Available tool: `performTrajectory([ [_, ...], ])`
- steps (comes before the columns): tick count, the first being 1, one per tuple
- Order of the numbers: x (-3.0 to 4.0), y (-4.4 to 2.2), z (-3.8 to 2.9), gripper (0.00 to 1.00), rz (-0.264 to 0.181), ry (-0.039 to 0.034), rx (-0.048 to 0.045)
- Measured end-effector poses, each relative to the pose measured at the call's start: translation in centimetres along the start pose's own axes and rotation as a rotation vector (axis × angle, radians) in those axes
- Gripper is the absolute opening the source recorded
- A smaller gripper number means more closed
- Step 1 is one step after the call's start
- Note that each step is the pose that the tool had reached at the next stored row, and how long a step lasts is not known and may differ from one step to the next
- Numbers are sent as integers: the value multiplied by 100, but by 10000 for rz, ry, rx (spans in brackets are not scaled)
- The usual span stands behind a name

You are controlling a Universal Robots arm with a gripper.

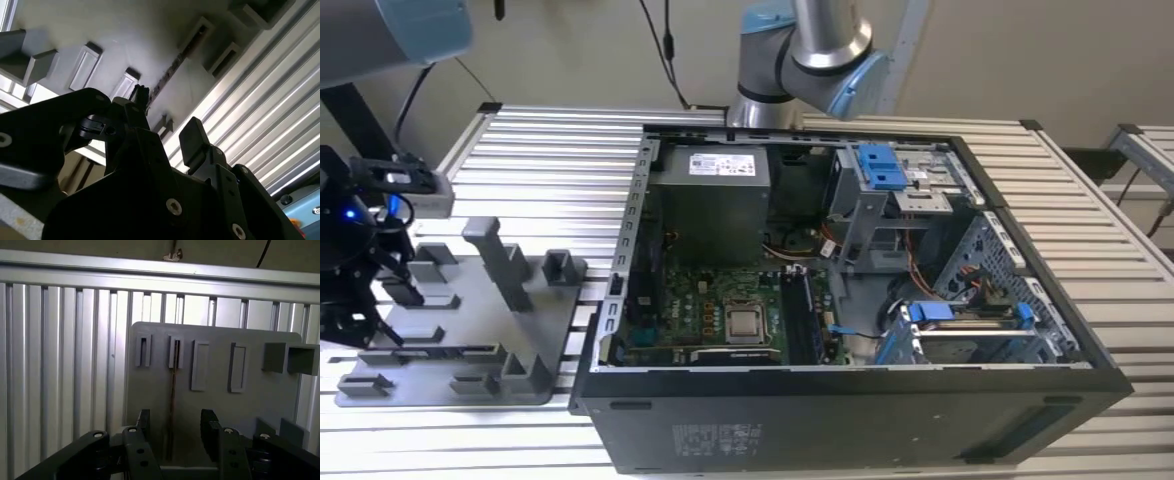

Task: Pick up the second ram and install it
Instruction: 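Pick up the second ram and move it above second insertion slot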

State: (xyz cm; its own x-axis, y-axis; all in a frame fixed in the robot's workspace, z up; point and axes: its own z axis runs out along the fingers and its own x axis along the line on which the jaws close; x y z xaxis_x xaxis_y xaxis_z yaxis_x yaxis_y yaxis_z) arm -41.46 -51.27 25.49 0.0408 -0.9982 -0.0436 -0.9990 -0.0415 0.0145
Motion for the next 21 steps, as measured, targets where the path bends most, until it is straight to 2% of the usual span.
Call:
performTrajectory([
  [21, 2, -6, 376, 54, -7, 0, 2],
])
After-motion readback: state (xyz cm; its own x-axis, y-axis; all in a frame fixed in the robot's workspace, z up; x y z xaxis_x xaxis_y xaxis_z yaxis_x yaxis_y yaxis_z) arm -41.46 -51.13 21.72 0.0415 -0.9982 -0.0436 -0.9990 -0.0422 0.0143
